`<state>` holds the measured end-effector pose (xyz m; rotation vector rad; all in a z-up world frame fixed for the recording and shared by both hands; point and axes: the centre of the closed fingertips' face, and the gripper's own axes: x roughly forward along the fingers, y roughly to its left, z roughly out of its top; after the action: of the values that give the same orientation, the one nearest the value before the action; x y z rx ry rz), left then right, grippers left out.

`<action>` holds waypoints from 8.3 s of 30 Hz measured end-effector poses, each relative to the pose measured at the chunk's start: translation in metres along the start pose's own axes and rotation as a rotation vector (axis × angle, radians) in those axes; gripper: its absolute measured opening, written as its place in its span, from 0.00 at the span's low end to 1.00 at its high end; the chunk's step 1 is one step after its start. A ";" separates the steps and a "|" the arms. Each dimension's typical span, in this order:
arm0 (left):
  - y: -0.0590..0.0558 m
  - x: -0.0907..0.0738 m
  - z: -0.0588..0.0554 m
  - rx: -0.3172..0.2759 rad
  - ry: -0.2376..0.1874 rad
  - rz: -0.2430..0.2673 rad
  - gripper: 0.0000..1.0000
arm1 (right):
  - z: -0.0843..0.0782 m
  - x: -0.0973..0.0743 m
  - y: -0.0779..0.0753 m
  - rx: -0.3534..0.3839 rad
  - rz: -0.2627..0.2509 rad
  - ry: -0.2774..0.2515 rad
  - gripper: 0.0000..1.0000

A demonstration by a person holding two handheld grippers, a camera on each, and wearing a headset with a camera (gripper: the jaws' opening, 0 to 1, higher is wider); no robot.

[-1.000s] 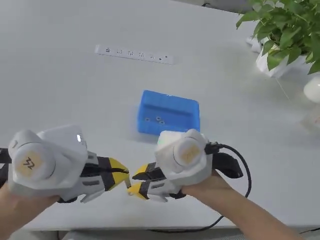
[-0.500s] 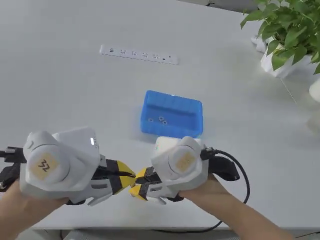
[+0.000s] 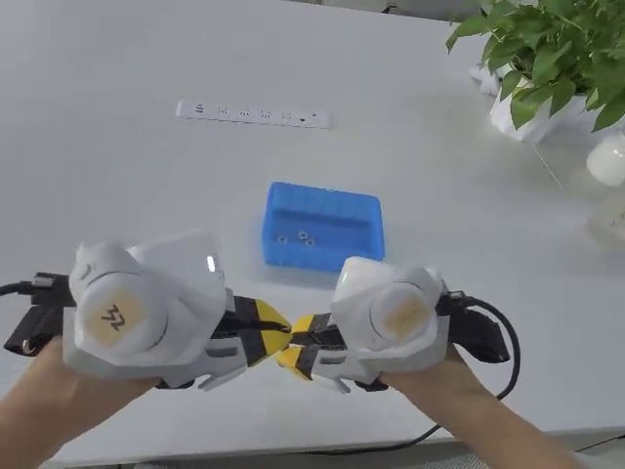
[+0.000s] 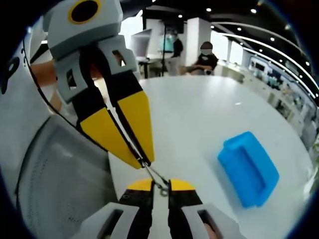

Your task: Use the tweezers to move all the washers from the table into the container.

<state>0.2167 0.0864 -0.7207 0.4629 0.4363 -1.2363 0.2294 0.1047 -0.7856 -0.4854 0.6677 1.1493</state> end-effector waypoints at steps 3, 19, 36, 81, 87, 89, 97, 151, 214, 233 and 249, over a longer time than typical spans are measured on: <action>0.008 0.004 0.015 0.030 -0.007 0.004 0.00 | 0.004 -0.011 -0.014 0.007 -0.043 -0.016 0.06; 0.057 0.028 0.060 0.136 -0.042 0.020 0.00 | 0.019 -0.037 -0.087 0.005 -0.197 -0.055 0.05; 0.108 0.056 0.071 0.176 -0.043 0.053 0.00 | 0.026 -0.029 -0.144 0.043 -0.270 -0.083 0.05; 0.122 0.078 0.055 0.156 -0.013 0.103 0.00 | 0.006 -0.009 -0.163 0.216 -0.311 -0.061 0.05; 0.102 0.061 0.074 0.171 -0.056 0.122 0.00 | 0.013 -0.035 -0.147 0.193 -0.376 -0.106 0.06; 0.096 0.058 0.078 0.166 -0.070 0.119 0.00 | 0.012 -0.042 -0.143 0.197 -0.392 -0.112 0.06; 0.060 0.057 0.081 0.110 -0.121 0.038 0.00 | -0.008 -0.058 -0.112 0.285 -0.407 -0.143 0.11; 0.017 0.099 0.015 -0.010 -0.007 -0.089 0.00 | -0.078 -0.013 -0.069 0.386 -0.303 -0.013 0.09; 0.102 0.085 0.075 0.198 -0.047 0.031 0.00 | -0.002 -0.026 -0.161 0.172 -0.402 -0.067 0.04; 0.127 0.117 0.037 0.096 0.002 0.036 0.00 | -0.030 0.011 -0.178 0.238 -0.369 0.008 0.04; 0.133 0.121 0.034 0.042 0.013 0.039 0.00 | -0.035 0.013 -0.184 0.346 -0.376 0.004 0.06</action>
<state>0.3795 0.0062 -0.7459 0.5131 0.4112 -1.2066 0.3978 0.0271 -0.8168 -0.3003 0.7259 0.6615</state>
